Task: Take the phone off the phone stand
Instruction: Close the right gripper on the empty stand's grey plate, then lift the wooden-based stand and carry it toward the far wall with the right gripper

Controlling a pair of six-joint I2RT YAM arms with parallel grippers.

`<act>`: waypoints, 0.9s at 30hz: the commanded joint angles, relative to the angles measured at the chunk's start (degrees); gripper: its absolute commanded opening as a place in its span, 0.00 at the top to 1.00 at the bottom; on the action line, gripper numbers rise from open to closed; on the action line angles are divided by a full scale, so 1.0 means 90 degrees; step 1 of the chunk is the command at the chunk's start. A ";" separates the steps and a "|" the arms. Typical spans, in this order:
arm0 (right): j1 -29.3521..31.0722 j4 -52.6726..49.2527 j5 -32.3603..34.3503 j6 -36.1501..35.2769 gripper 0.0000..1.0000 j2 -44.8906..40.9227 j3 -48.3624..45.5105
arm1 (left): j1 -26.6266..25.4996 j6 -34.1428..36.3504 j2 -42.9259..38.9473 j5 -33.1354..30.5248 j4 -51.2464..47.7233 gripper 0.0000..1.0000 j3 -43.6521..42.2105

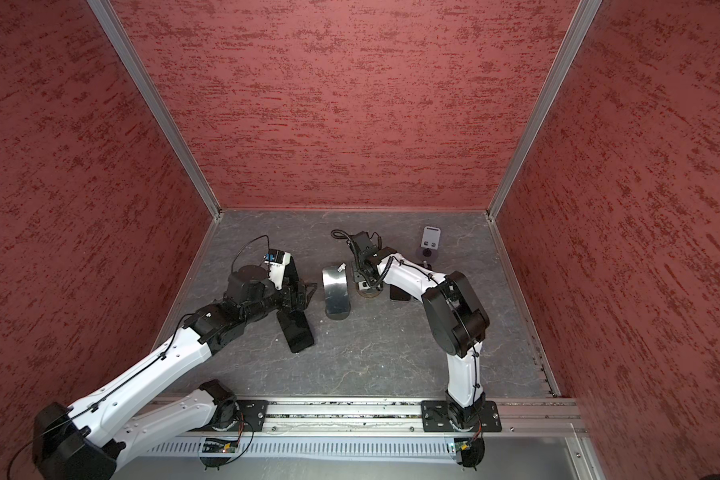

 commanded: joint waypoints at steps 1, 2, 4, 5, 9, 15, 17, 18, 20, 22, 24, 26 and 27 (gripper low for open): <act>-0.0002 0.0071 0.0353 -0.0108 0.45 0.0097 0.0429 | -0.0043 0.0159 -0.0127 -0.0111 -0.0028 0.00 -0.0070; -0.0017 0.0111 0.0359 -0.0153 0.45 0.0114 0.0495 | -0.0052 0.0162 -0.0126 -0.0119 -0.0030 0.01 -0.0073; -0.0092 0.0197 0.0308 -0.0250 0.45 0.0155 0.0681 | -0.0041 0.0163 -0.0134 -0.0137 -0.0038 0.01 -0.0083; -0.0140 0.0229 0.0268 -0.0285 0.45 0.0184 0.0775 | -0.0048 0.0163 -0.0130 -0.0145 -0.0038 0.00 -0.0078; -0.0481 0.0277 -0.0009 -0.0394 0.45 0.0401 0.1239 | -0.0049 0.0163 -0.0137 -0.0153 -0.0083 0.01 -0.0061; -0.0979 0.0284 -0.0324 -0.0488 0.45 0.0769 0.1811 | -0.0052 0.0183 -0.0166 -0.0362 -0.0229 0.01 -0.0044; -0.1142 0.0308 -0.0370 -0.0523 0.45 0.0863 0.1938 | -0.0052 0.0183 -0.0176 -0.0429 -0.0247 0.01 -0.0044; -0.1228 0.0330 -0.0392 -0.0533 0.45 0.0908 0.2003 | -0.0055 0.0197 -0.0176 -0.0447 -0.0247 0.01 -0.0033; -0.1378 0.0330 -0.0439 -0.0561 0.45 0.1001 0.2141 | -0.0062 0.0236 -0.0169 -0.0453 -0.0268 0.01 -0.0021; -0.1504 0.0322 -0.0467 -0.0587 0.44 0.1097 0.2277 | -0.0067 0.0260 -0.0143 -0.0472 -0.0301 0.01 0.0025; -0.1599 0.0283 -0.0478 -0.0607 0.44 0.1217 0.2418 | -0.0072 0.0270 -0.0100 -0.0520 -0.0326 0.01 0.0068; -0.1679 0.0228 -0.0490 -0.0654 0.44 0.1356 0.2588 | -0.0072 0.0254 -0.0041 -0.0577 -0.0333 0.00 0.0101; -0.1706 0.0206 -0.0495 -0.0677 0.44 0.1414 0.2643 | -0.0077 0.0252 -0.0016 -0.0592 -0.0324 0.01 0.0116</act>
